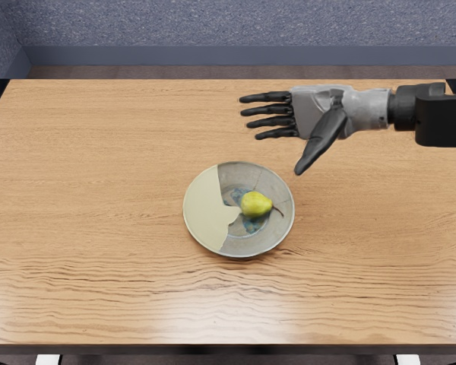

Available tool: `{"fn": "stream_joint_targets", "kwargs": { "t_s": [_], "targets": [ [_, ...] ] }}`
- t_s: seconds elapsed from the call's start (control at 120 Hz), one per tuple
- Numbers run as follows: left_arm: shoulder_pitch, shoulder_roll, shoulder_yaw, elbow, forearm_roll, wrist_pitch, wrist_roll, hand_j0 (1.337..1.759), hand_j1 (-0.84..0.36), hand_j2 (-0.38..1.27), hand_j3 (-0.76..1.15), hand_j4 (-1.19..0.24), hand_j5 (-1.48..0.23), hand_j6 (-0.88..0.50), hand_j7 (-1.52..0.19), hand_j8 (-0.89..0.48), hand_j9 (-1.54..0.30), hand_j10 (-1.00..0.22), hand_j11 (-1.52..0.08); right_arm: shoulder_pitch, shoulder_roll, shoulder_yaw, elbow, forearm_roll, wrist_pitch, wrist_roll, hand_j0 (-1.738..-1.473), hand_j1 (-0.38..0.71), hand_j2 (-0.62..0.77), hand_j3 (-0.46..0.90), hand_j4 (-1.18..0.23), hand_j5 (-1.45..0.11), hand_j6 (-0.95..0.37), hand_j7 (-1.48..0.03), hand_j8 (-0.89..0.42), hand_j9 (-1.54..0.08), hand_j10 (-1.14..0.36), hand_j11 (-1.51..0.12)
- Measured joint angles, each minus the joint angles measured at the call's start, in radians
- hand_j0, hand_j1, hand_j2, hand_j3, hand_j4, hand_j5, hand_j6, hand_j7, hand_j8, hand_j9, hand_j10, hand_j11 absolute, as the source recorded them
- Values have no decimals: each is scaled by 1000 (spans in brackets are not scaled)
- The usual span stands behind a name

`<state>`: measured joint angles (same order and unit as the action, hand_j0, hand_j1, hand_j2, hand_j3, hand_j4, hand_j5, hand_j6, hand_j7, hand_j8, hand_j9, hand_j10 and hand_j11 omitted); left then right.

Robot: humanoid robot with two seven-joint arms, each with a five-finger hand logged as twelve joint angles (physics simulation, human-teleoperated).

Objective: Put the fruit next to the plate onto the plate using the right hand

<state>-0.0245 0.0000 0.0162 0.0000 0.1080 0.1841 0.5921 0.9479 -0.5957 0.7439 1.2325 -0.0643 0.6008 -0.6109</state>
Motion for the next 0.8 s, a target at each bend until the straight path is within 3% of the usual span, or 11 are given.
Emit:
{"fn": "stream_joint_targets", "kwargs": {
  "t_s": [0.325,0.475,0.8],
  "targets": [
    [1,0,0,0,0,0,0,1658,347,-3,0,4,1,6,1,6,0,4,0,-242,-95,173,-36,93,10,0,-1658,-341,6,0,-8,-12,-8,-11,-4,-12,-5,-11],
    [-6,0,-1,0,0,0,0,1658,347,-3,0,4,1,6,1,6,0,4,0,-296,-176,202,-53,117,10,0,-1658,-345,3,0,-3,-6,-3,-6,-1,-5,-2,-5],
    [3,0,1,0,0,0,0,1658,347,-3,0,4,1,6,1,6,1,4,0,-345,-301,210,-200,127,11,0,-1658,-349,1,0,0,-1,2,-1,2,-1,1,-1]
  ]
}}
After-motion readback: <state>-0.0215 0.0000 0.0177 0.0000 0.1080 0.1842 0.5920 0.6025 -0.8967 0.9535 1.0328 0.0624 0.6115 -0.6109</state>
